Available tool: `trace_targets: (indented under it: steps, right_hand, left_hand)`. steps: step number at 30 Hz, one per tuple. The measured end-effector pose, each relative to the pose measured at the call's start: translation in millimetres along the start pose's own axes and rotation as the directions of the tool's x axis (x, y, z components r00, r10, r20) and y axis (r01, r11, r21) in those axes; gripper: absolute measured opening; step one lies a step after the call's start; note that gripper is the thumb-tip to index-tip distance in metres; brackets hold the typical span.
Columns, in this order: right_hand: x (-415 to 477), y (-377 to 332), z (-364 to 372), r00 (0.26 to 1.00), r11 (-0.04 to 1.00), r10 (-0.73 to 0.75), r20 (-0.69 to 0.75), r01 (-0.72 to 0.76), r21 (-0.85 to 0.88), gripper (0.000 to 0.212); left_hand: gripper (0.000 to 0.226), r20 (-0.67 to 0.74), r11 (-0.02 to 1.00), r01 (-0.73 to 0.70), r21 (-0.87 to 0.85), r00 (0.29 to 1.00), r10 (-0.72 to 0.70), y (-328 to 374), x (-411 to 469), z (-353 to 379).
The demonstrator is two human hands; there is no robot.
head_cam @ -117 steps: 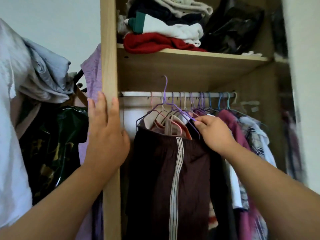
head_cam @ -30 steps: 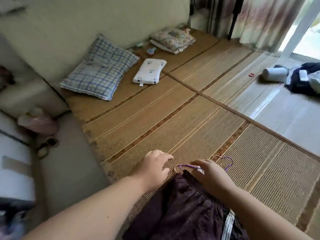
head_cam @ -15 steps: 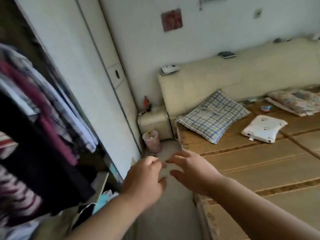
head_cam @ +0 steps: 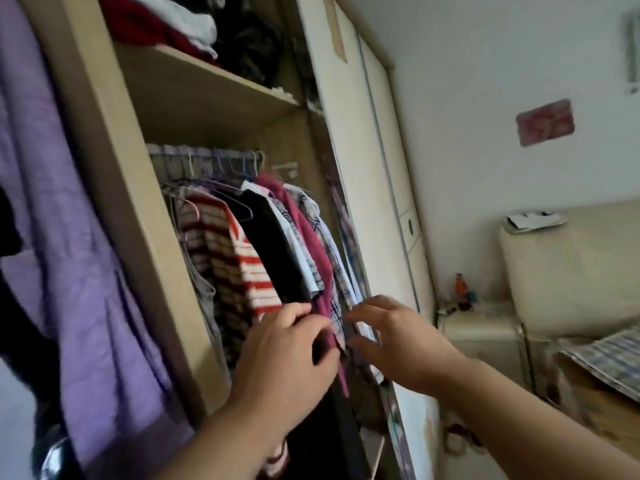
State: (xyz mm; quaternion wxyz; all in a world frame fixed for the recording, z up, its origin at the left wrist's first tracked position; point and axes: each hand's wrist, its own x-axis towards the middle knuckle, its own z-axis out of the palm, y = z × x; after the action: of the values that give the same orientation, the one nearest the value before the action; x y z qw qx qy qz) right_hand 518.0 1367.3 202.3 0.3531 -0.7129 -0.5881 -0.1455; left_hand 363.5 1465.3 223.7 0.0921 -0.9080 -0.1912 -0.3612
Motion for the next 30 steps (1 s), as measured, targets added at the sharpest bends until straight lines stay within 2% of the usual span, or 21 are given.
trace_targets:
  steps: [4, 7, 11, 16, 19, 21, 25, 30]
  right_hand:
    - [57, -16, 3, 0.992, 0.991, -0.114, -0.047, 0.117, 0.071, 0.037]
    - [108, -24, 5, 0.978, 0.964, -0.197, -0.069, 0.206, 0.167, 0.038]
    - [178, -37, 10, 0.943, 0.906, -0.328, -0.061, 0.332, 0.262, 0.037]
    - [247, -56, 21, 0.904, 0.824, -0.426, -0.049, 0.410, 0.392, 0.039]
    - [289, -73, 34, 0.893, 0.755, -0.447, -0.051, 0.408, 0.513, 0.043]
    - [312, -88, 45, 0.898, 0.747, -0.438, -0.035, 0.386, 0.542, 0.046]
    - [347, -116, 62, 0.906, 0.769, -0.423, 0.014, 0.350, 0.535, 0.040]
    - [382, -136, 68, 0.934, 0.801, -0.335, 0.123, 0.213, 0.560, 0.031]
  left_hand:
    - [0.033, -0.212, 0.987, 0.046, 0.153, 0.977, -0.013, -26, 26, -39]
    - [0.031, -0.410, 0.960, 0.122, 0.252, 0.912, -0.008, -41, 49, -62]
    - [0.055, -0.584, 0.891, 0.304, 0.338, 0.810, -0.055, -62, 84, -91]
    - [0.089, -0.674, 0.785, 0.521, 0.336, 0.715, -0.186, -72, 116, -112]
    - [0.091, -0.742, 0.767, 0.602, 0.223, 0.615, -0.267, -78, 129, -116]
    - [0.090, -0.762, 0.763, 0.625, 0.167, 0.573, -0.303, -80, 132, -116]
    - [0.087, -0.777, 0.710, 0.658, 0.252, 0.575, -0.257, -82, 131, -113]
    - [0.088, -0.797, 0.680, 0.680, 0.275, 0.557, -0.235, -86, 130, -112]
